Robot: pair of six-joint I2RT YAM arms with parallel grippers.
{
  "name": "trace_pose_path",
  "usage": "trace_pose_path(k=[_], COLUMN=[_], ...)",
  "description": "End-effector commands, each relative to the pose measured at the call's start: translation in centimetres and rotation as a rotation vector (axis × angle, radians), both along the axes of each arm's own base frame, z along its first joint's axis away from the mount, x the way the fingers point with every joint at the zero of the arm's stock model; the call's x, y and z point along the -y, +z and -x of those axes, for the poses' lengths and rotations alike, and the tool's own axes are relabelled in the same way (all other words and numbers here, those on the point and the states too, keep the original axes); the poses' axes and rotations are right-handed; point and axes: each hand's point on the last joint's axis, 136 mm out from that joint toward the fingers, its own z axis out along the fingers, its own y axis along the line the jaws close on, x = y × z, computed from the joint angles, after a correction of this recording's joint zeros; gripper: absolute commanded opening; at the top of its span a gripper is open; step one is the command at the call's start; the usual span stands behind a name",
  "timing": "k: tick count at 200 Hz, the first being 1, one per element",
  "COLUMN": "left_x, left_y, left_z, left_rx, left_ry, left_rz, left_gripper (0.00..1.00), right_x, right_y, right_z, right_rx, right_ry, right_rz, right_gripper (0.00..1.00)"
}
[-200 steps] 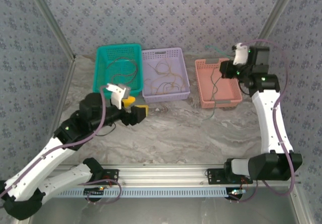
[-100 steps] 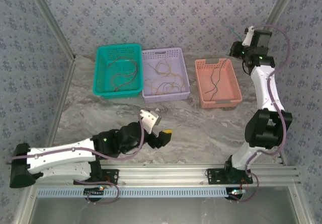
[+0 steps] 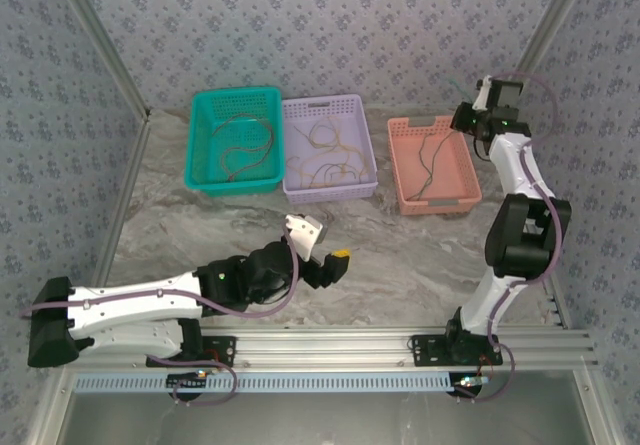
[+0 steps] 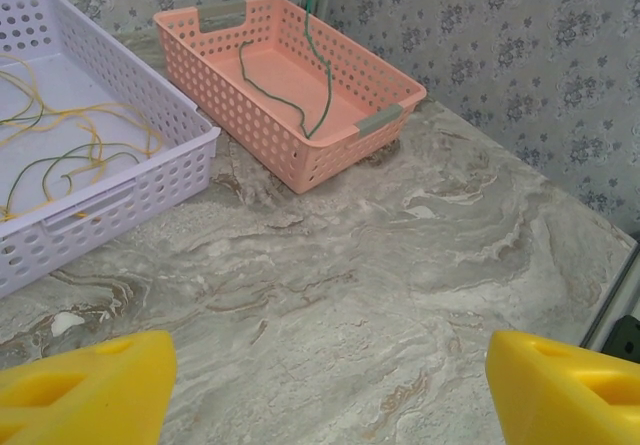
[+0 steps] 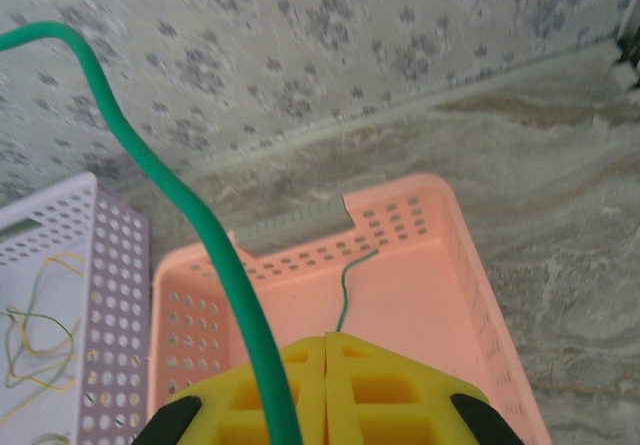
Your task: Untangle the cables
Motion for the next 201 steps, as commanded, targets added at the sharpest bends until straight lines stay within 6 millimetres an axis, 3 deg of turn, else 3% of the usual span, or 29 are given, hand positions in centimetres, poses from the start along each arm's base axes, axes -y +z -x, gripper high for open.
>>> trace_pose_path(k=[1, 70, 147, 173, 201], left_x=[0.0, 0.0, 0.1, -0.2, -0.4], left_y=[2.7, 2.7, 3.4, 3.6, 3.7], left_z=[-0.1, -0.2, -0.3, -0.3, -0.2], left_rx=[0.025, 0.030, 0.030, 0.032, 0.028], left_ry=[0.012, 0.017, 0.019, 0.022, 0.023], left_rz=[0.076, 0.077, 0.075, 0.080, 0.081], left_gripper=[0.80, 0.80, 0.80, 0.80, 0.80], right_x=[-0.3, -1.4, -1.4, -1.8, -2.7], right_y=[-3.6, -11.2, -14.6, -13.6, -10.9], right_z=[0.6, 1.4, 2.9, 2.7, 2.3], right_rx=[-0.101, -0.372, -0.555, -0.534, -0.477], right_ry=[0.017, 0.067, 0.024, 0.021, 0.029], right_rz=[-0.027, -0.079, -0.022, 0.012, 0.061], right_gripper=[0.00, 0.00, 0.00, 0.33, 0.49])
